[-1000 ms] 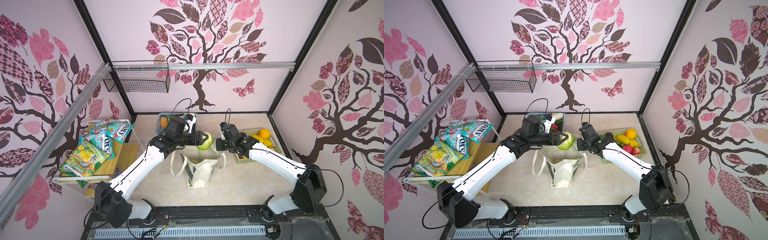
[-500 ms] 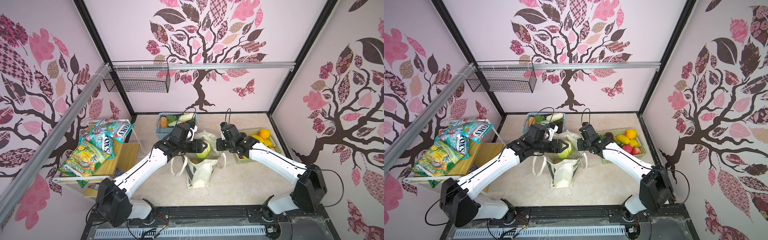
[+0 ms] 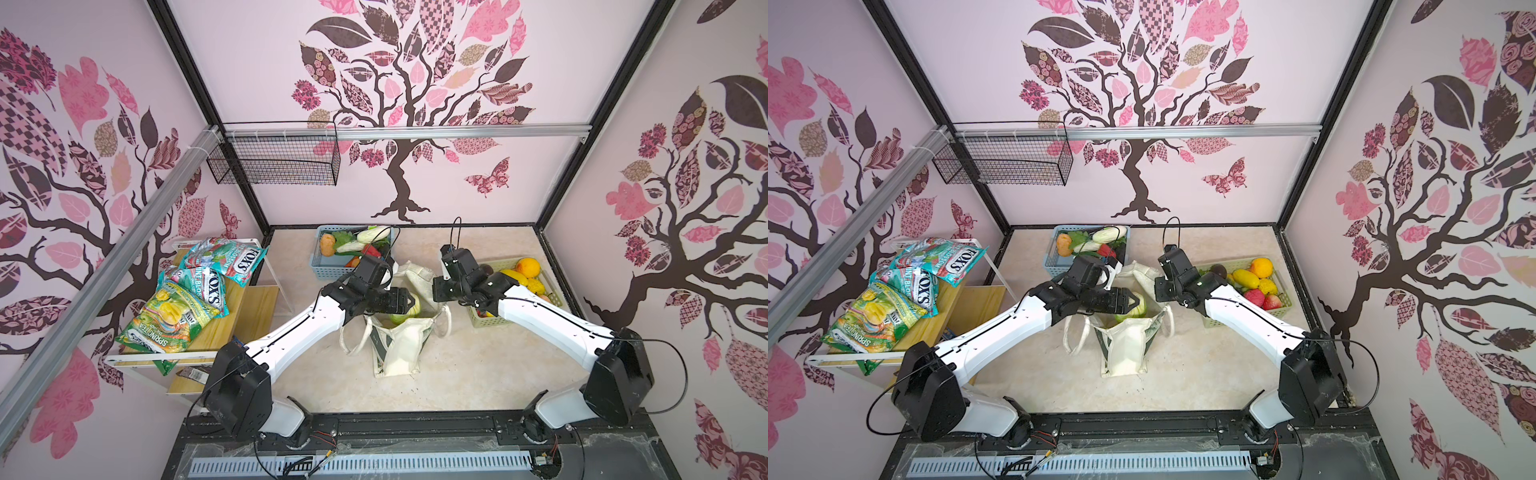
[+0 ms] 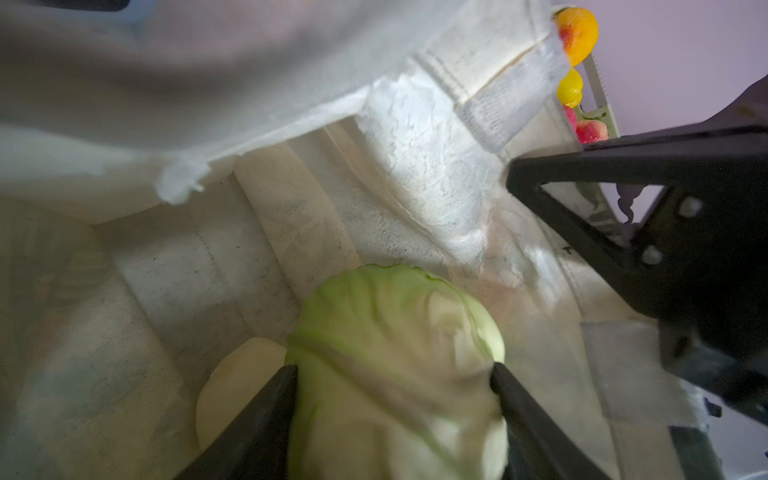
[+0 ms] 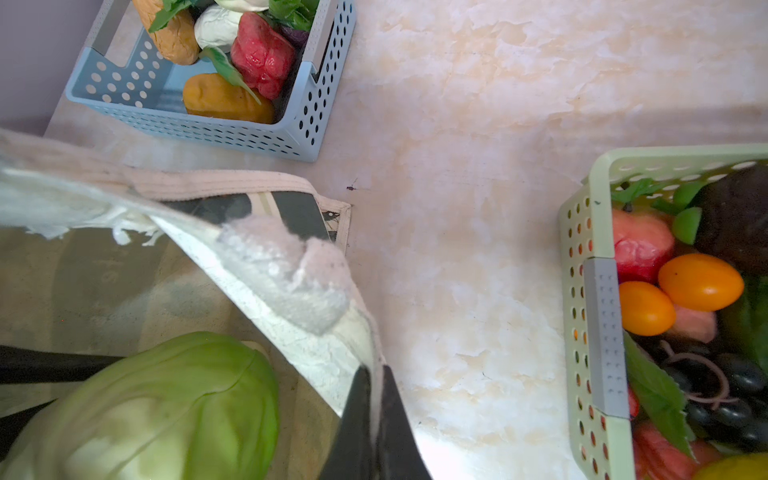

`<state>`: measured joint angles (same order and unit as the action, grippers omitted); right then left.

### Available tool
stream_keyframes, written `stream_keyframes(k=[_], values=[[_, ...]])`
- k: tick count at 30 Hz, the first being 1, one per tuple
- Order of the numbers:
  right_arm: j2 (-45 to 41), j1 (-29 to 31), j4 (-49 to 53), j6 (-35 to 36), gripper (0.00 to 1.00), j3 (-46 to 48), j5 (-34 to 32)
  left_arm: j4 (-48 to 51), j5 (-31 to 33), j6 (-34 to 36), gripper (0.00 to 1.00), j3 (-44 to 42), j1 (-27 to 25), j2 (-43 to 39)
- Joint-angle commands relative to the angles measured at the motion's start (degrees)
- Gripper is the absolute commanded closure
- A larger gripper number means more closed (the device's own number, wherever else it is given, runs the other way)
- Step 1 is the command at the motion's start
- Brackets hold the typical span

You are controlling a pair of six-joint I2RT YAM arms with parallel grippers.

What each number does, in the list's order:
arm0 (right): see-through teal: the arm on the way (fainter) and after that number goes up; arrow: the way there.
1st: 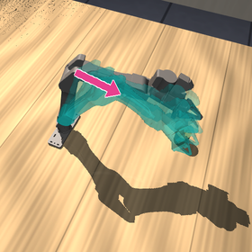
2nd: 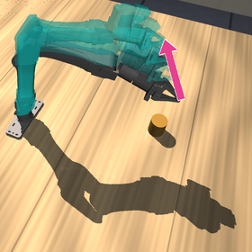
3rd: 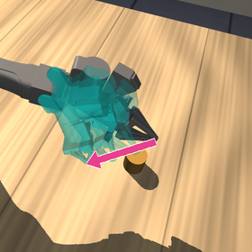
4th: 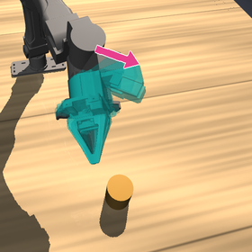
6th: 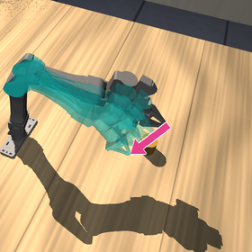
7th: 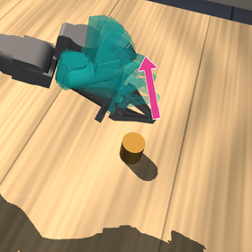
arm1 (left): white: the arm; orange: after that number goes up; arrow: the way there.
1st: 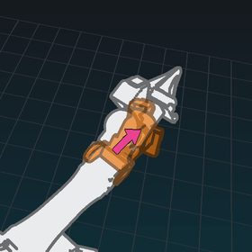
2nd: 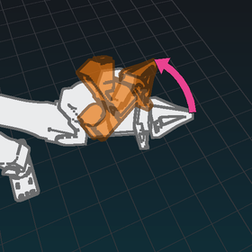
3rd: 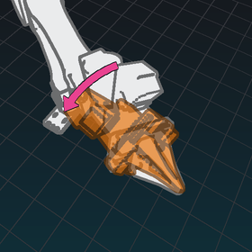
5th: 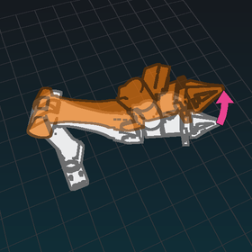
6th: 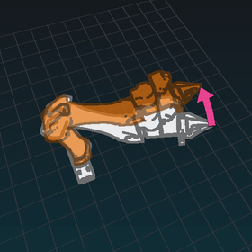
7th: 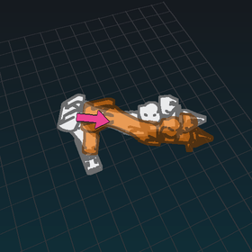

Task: Place the food into the grocery bag and tie it
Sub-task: 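Carry the cabbage with the left gripper over the bag opening, then lower the cabbage into the bag and open the left gripper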

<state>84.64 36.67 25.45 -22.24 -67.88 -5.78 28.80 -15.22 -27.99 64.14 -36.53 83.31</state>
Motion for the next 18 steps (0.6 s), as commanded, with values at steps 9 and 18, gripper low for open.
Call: stream_keyframes(k=[9, 18], values=[[-1.77, 0.16, 2.72, 0.79, 1.0, -1.99, -0.02, -1.24, 1.41, 1.3, 0.3, -2.96, -0.6, 3.89], [-1.2, 0.16, 2.71, 0.77, 1.0, -2.91, 0.36, -0.15, 3.9, 1.76, 0.3, -3.9, -0.91, 5.15]])
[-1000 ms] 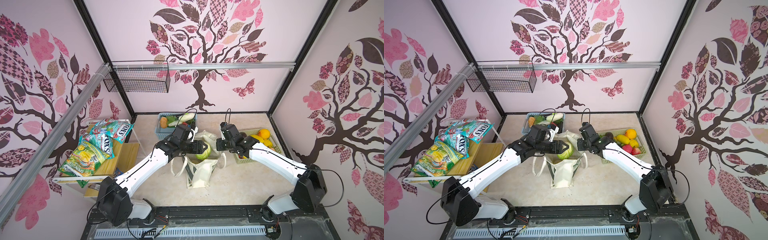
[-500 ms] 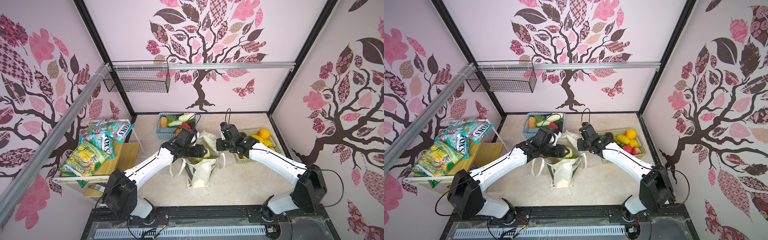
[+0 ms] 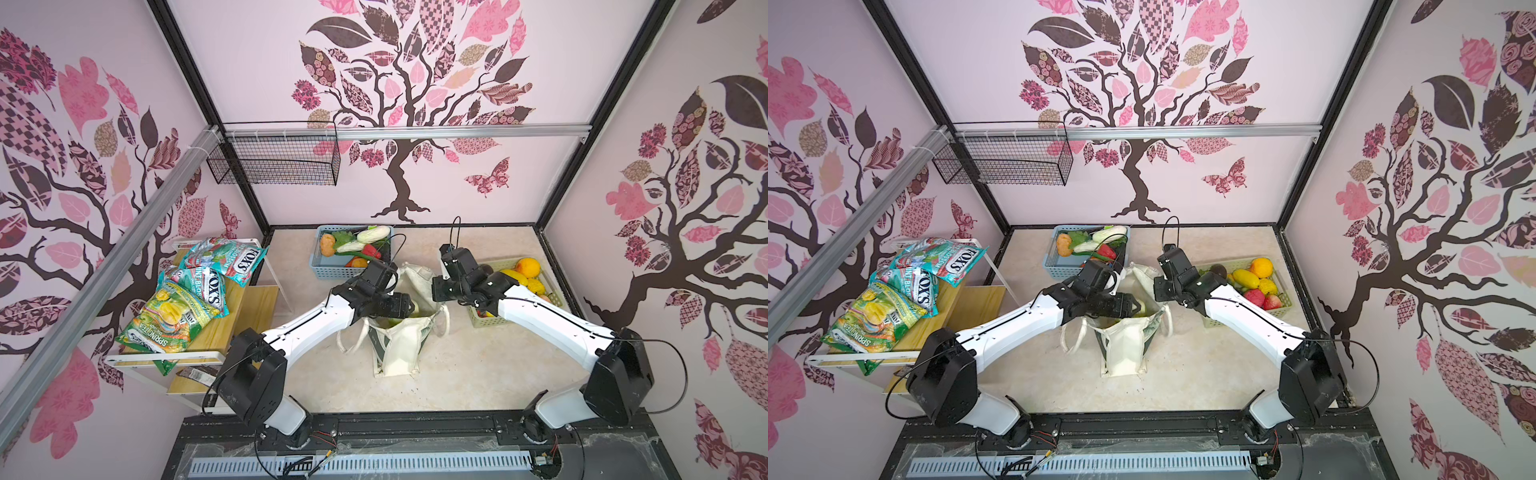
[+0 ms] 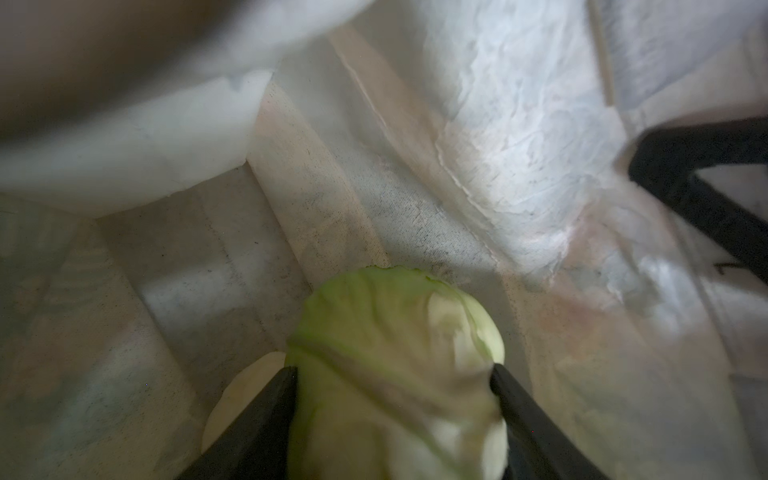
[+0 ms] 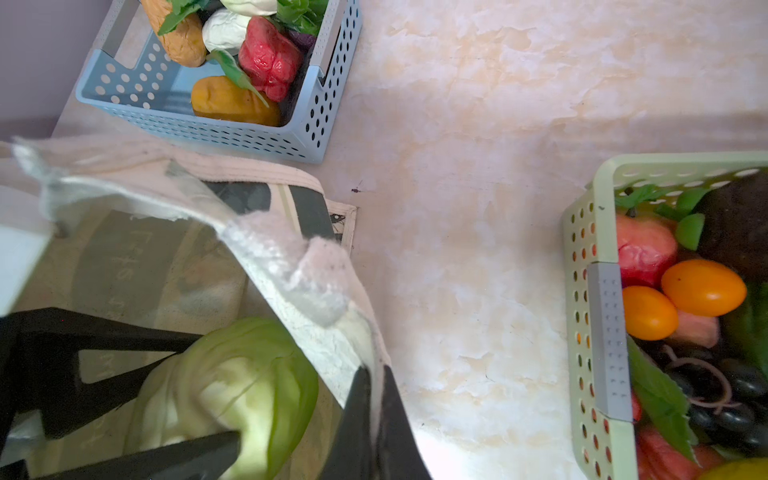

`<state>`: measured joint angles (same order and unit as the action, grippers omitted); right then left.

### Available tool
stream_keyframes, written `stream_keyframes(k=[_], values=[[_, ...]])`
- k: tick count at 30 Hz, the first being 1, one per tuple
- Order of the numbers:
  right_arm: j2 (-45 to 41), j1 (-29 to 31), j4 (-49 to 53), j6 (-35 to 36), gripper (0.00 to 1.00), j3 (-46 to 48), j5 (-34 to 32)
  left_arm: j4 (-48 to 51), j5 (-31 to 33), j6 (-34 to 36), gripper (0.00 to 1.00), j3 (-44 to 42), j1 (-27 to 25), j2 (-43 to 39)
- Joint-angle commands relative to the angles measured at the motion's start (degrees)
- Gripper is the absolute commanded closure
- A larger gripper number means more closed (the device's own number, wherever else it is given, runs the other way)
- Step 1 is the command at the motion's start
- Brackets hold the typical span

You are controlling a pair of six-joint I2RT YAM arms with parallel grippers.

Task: Place the food into the grocery bag and tie it
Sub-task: 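Lower the cabbage into the bag and open the left gripper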

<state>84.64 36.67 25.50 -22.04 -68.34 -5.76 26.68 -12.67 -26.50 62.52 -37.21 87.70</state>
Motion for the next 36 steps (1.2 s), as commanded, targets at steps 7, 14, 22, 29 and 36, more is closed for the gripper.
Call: stream_keyframes(k=[7, 14, 22, 29, 36], values=[[-0.53, 0.16, 2.46, 0.25, 1.0, -2.78, 1.09, 1.97, 4.67, 0.05, 0.29, -3.65, -0.56, 2.19], [-0.16, 0.1, 2.19, 0.24, 1.0, -3.01, 1.71, 2.15, 6.9, -0.31, 0.27, -4.16, -0.71, 4.36], [-0.03, 0.16, 1.78, 0.25, 1.0, -2.58, 1.8, 2.5, 8.14, -0.39, 0.2, -4.16, -0.78, 5.81], [0.11, 0.16, 1.75, 0.33, 1.0, -2.35, 2.02, 3.23, 7.68, 0.29, 0.11, -3.1, -0.77, 3.48], [0.27, 0.14, 1.75, 0.25, 1.0, -2.33, 2.16, 5.75, 5.55, 0.36, 0.11, 1.35, -0.79, -0.47]])
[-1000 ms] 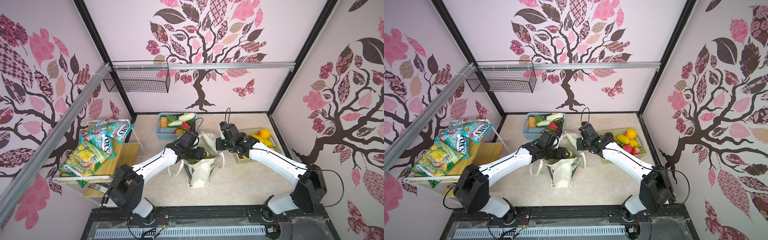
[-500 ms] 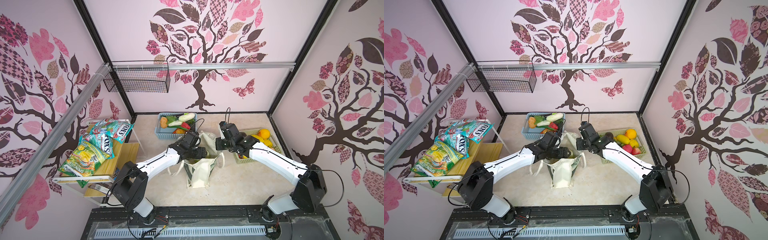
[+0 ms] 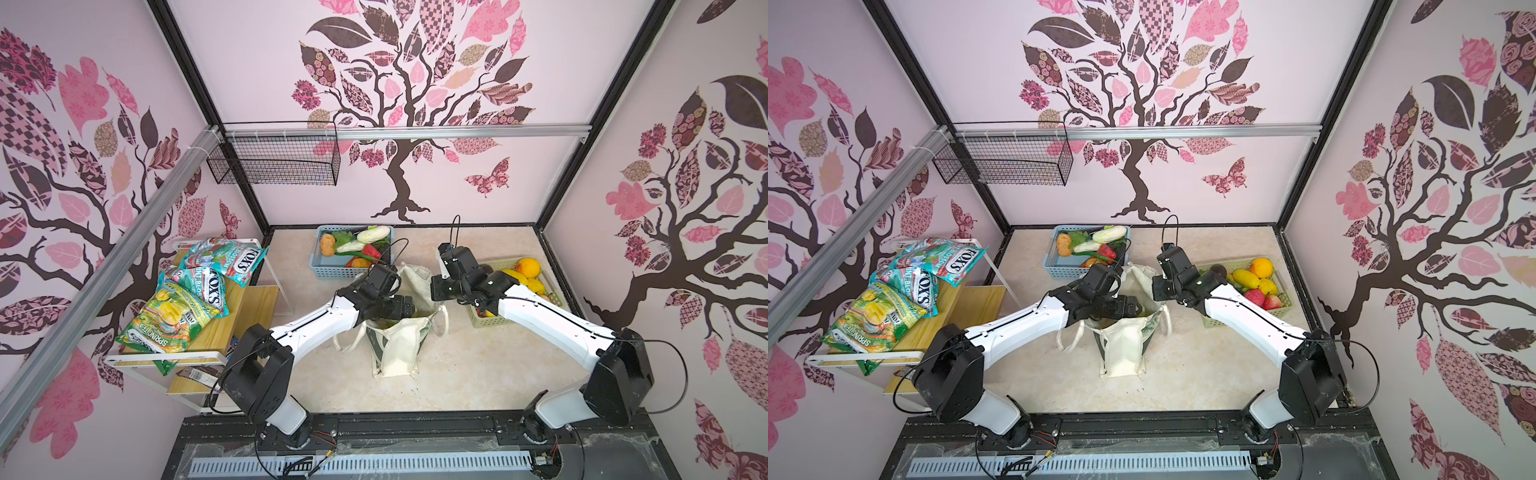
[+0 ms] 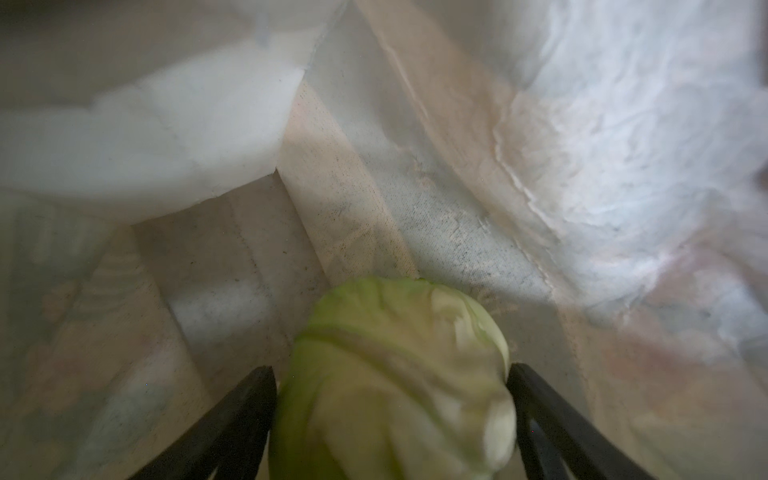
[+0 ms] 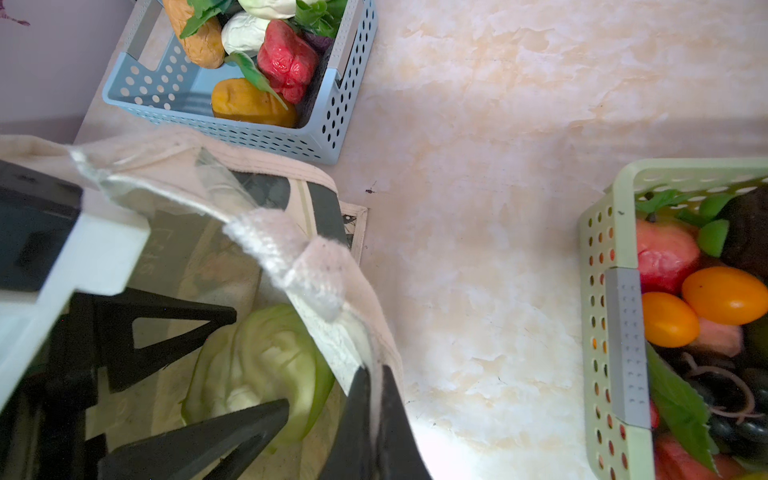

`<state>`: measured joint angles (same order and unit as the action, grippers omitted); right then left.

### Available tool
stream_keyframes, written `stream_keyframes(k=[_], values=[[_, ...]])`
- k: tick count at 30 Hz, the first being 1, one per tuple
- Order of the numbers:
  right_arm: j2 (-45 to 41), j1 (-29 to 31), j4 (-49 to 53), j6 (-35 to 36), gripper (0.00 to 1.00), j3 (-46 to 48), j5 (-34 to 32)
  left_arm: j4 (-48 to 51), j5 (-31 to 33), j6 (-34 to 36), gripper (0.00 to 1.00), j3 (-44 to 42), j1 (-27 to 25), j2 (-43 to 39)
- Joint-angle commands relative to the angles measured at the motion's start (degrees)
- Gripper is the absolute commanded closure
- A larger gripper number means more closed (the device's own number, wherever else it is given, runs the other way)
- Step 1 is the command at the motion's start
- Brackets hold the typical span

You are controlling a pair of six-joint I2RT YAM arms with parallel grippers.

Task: Place the food into the grocery bag and tie it
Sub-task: 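Lower the cabbage into the bag and open the left gripper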

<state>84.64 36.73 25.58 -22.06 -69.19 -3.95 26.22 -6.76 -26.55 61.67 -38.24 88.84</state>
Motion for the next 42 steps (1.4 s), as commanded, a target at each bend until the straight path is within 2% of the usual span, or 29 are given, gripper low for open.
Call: stream_keyframes(k=[1, 12, 22, 32, 42], values=[[0.27, 0.08, 1.62, 0.27, 1.0, -1.5, 0.34, 6.41, -0.57, 0.3, 0.11, 2.64, 0.25, -2.22], [0.45, 0.09, 1.66, 0.25, 1.0, -1.43, 0.61, 8.18, -1.55, -0.7, 0.11, 8.28, 0.27, -9.24], [0.38, 0.08, 1.66, 0.27, 1.0, -1.35, 0.76, 13.67, 3.53, 2.49, 0.11, 16.48, 0.43, -11.48], [0.39, 0.1, 1.9, 0.34, 1.0, -1.36, 0.74, 20.58, 16.18, 5.44, 0.11, 23.9, 0.44, -11.58], [0.18, 0.09, 2.12, 0.43, 1.0, -1.32, 0.65, 25.72, 28.11, 6.25, 0.11, 26.31, 2.17, -12.69]])
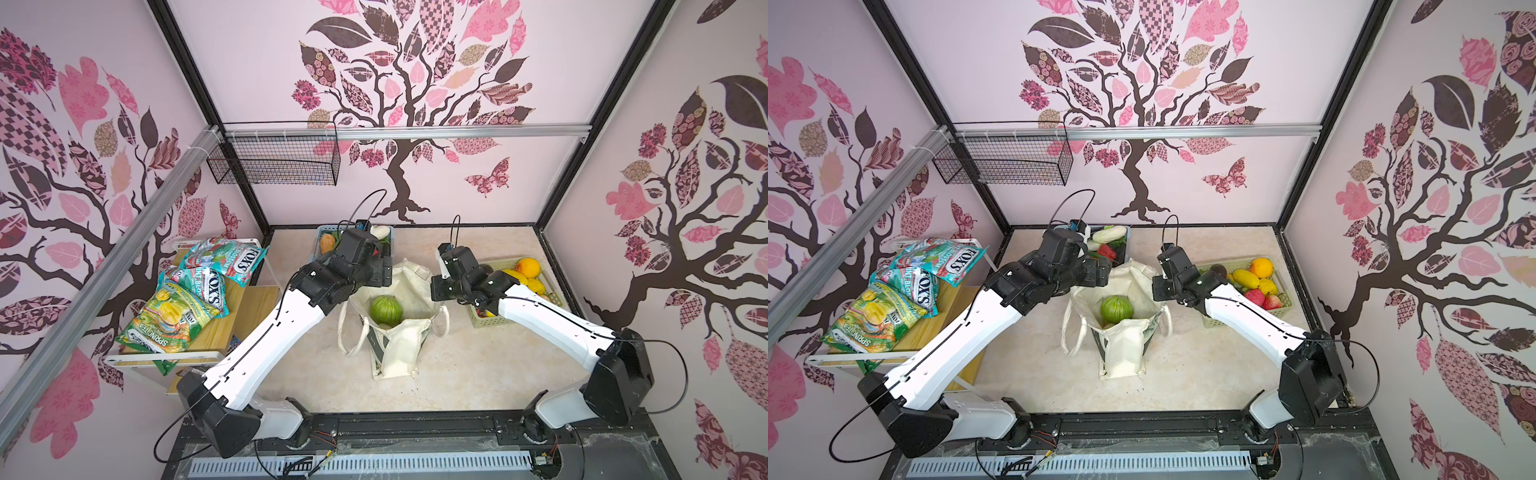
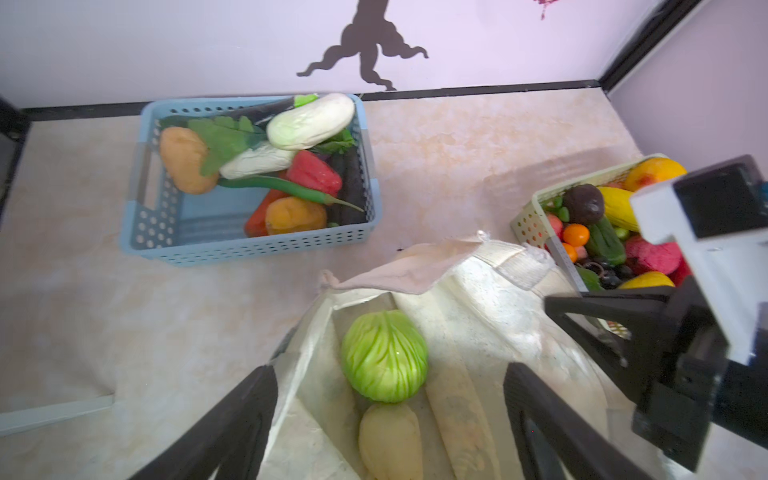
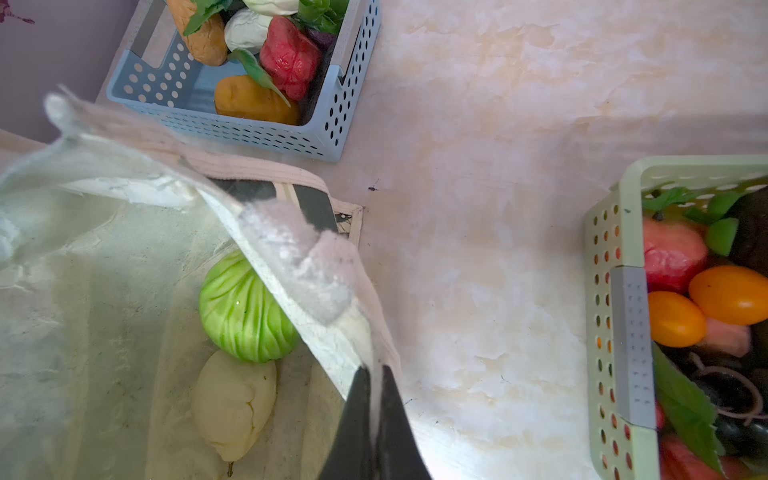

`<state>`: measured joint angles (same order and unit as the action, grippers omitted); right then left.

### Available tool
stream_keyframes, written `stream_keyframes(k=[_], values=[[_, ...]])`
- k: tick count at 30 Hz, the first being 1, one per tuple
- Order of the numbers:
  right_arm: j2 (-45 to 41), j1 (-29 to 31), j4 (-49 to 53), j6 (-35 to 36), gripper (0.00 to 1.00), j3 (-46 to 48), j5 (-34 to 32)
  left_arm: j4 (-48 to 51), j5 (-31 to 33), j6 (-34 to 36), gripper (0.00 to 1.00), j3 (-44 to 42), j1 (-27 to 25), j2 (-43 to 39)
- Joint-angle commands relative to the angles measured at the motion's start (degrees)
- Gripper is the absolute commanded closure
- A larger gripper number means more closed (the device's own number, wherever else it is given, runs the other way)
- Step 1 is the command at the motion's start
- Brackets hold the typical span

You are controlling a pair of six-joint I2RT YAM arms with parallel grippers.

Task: Place the food into the grocery bag and tie it
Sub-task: 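Raise the left gripper out of the bag toward the blue basket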

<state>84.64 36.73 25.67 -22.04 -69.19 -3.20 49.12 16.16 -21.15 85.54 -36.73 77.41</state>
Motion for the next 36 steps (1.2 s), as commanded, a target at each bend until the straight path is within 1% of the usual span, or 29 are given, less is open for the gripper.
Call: stream_keyframes(k=[1, 7, 14, 19, 24, 28, 34, 36], values=[[0.2, 0.1, 2.1, 0.42, 1.0, -1.38, -0.04, 3.26, 5.73, 0.93, 0.11, 2.36, 1.01, -1.53], [0.58, 0.05, 2.08, 0.38, 1.0, -1.69, 0.25, 4.89, 7.22, 0.32, 0.11, 1.14, 4.19, -3.76], [0.76, 0.05, 2.14, 0.59, 1.0, -2.03, 0.76, 7.72, 15.27, 1.02, 0.11, 1.23, 5.39, -5.38], [1.01, 0.05, 2.63, 0.91, 1.0, -2.89, 1.02, 10.07, 19.42, 0.76, 0.11, 1.49, 6.3, -5.08], [1.28, 0.03, 3.11, 1.36, 1.0, -3.71, 1.35, 9.63, 22.84, 0.54, 0.11, 0.1, 7.29, -4.29], [1.28, 0.09, 3.5, 1.95, 1.0, -3.94, 1.44, 7.42, 20.63, 0.86, 0.11, -0.71, 9.6, -2.91], [0.81, 0.1, 4.76, 2.94, 1.0, -4.32, 0.46, 2.57, 9.91, -0.09, 0.12, -1.01, 16.41, -0.08], [0.46, 0.08, 5.22, 3.3, 1.0, -4.38, -0.14, 0.74, 6.99, -0.12, 0.12, -0.76, 17.71, 1.15]])
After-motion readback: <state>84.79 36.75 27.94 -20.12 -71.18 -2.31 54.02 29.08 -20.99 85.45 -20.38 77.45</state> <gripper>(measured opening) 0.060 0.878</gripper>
